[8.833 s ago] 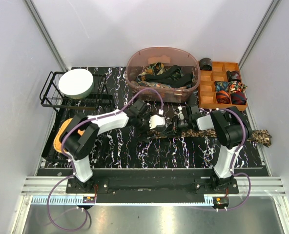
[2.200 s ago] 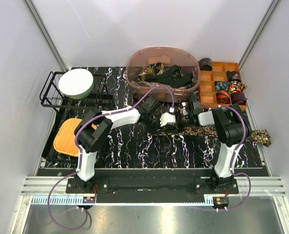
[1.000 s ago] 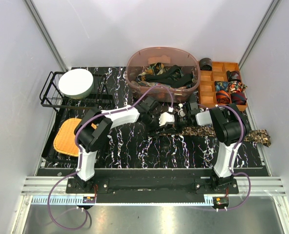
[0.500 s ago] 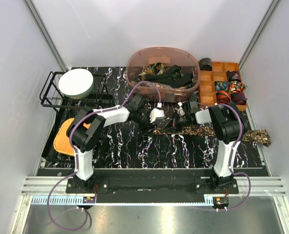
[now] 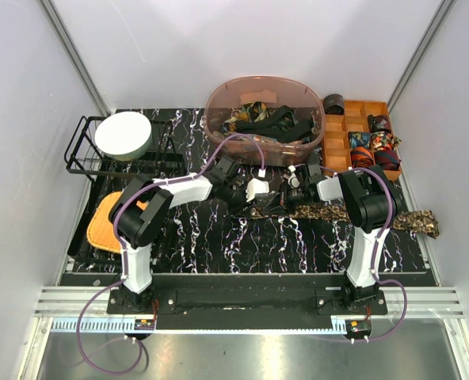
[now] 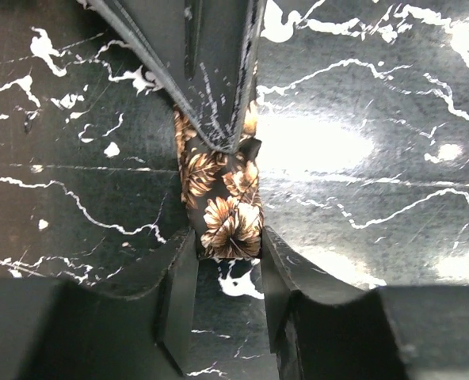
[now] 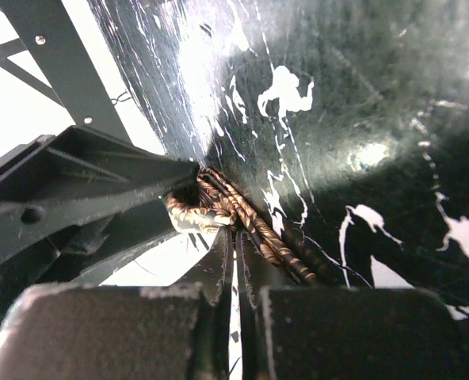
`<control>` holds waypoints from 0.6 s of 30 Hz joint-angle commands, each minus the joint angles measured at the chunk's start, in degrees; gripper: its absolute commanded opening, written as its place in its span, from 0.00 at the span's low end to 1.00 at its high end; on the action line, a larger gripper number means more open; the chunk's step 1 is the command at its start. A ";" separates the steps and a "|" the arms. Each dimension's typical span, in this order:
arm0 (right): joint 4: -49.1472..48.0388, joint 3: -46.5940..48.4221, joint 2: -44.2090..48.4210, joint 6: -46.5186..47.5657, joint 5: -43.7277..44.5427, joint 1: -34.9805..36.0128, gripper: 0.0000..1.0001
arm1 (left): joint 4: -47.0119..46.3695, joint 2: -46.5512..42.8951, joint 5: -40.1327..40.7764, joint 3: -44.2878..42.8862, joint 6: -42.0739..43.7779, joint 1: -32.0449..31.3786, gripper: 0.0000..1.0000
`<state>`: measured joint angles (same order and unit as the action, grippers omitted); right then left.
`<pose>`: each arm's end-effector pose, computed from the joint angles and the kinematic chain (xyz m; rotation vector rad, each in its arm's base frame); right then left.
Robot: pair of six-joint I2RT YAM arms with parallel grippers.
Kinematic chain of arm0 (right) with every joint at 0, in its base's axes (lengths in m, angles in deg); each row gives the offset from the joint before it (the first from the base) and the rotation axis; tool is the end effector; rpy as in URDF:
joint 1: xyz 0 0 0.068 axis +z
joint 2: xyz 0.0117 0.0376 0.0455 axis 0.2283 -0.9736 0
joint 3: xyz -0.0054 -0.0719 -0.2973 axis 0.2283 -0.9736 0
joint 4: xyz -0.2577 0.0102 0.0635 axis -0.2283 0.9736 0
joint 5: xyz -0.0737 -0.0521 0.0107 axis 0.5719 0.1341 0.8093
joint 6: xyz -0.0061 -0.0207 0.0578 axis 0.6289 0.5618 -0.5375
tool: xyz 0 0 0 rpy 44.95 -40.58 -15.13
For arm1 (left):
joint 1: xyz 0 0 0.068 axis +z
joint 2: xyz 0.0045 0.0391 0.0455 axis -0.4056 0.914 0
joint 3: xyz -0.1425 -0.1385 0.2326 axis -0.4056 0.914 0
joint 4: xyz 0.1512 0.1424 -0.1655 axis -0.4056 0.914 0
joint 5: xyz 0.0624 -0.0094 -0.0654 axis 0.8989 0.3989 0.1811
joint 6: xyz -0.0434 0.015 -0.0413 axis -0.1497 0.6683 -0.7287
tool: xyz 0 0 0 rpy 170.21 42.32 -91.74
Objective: Roll the ties
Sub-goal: Roll the tie at the center of the board.
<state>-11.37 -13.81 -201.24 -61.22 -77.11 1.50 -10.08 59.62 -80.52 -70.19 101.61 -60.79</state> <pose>0.3448 0.1291 0.1002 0.1844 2.6988 1.5285 0.3079 -0.2669 0.1706 1.6840 1.8244 -0.8550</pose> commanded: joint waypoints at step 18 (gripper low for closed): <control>5.79 -1.10 -3.68 -0.74 6.74 -0.73 0.00 | -0.04 5.63 2.99 -8.52 -1.84 -4.27 0.40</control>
<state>-11.47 -13.61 -201.52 -60.89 -77.51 1.39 -10.88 63.10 -79.29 -77.06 97.26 -64.73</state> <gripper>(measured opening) 0.011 0.396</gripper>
